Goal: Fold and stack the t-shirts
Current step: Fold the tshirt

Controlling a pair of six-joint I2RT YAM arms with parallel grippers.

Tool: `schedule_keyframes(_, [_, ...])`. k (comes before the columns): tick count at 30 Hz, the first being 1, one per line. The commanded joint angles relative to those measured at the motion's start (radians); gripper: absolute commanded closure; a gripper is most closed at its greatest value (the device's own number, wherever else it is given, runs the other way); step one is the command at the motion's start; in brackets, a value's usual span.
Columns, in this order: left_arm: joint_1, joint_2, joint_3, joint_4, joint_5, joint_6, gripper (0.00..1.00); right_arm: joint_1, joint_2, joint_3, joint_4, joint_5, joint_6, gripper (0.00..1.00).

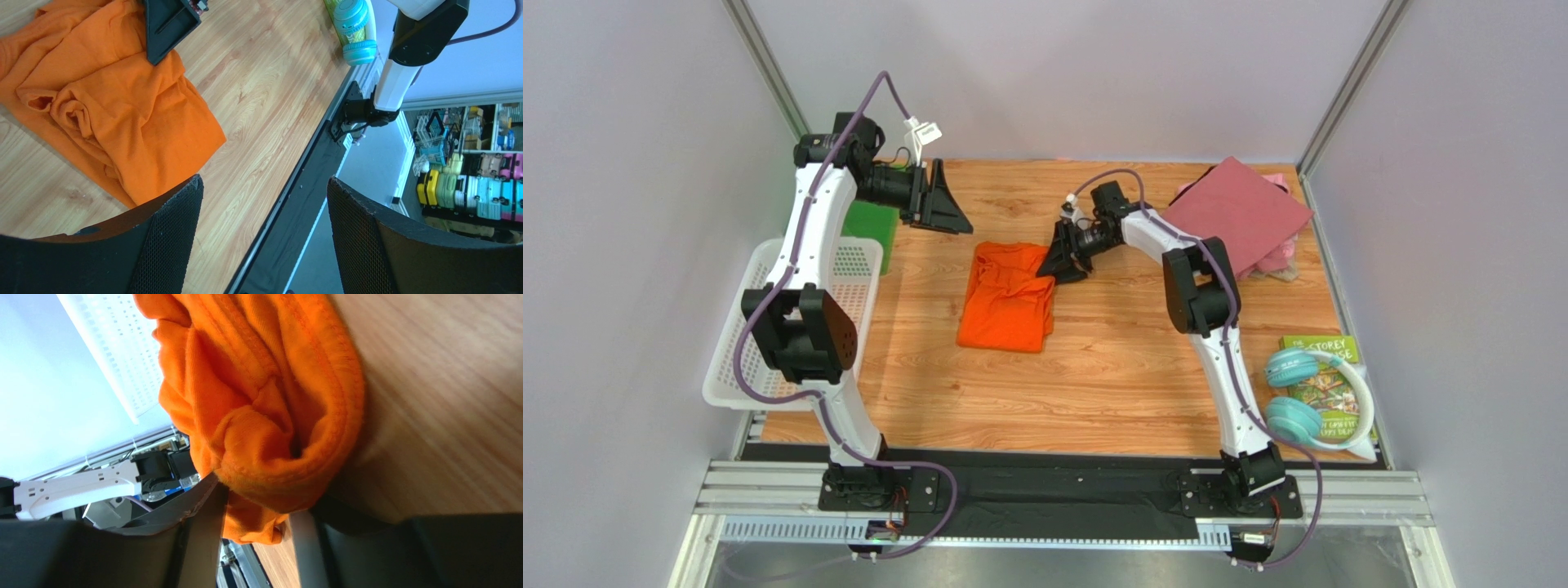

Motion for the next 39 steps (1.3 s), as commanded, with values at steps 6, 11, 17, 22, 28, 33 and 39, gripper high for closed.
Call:
schedule_keyframes(6, [0.004, -0.039, 0.041, -0.136, 0.044, 0.055, 0.20, 0.049, 0.020, -0.032, -0.050, 0.185, -0.042, 1.00])
schedule_keyframes(11, [0.004, -0.041, 0.042, -0.145, 0.044, 0.064, 0.20, 0.065, -0.020, -0.080, 0.022, 0.178, -0.009, 1.00])
schedule_keyframes(17, [0.004, -0.044, 0.036, -0.154, 0.041, 0.077, 0.20, 0.051, -0.102, -0.150, 0.094, 0.181, 0.029, 1.00])
schedule_keyframes(22, [0.004, -0.045, 0.038, -0.169, 0.042, 0.095, 0.20, 0.002, -0.262, -0.325, 0.228, 0.217, 0.130, 1.00])
schedule_keyframes(28, [0.004, -0.042, 0.027, -0.185, 0.056, 0.124, 0.20, 0.031, -0.392, -0.550, 0.171, 0.315, 0.093, 0.79])
schedule_keyframes(33, [0.005, -0.004, 0.019, -0.196, 0.050, 0.144, 0.20, 0.031, -0.463, -0.603, 0.090, 0.462, 0.038, 0.21])
schedule_keyframes(39, [-0.061, 0.059, -0.088, -0.030, -0.154, 0.095, 0.21, 0.023, -0.563, -0.584, 0.035, 0.528, 0.047, 0.06])
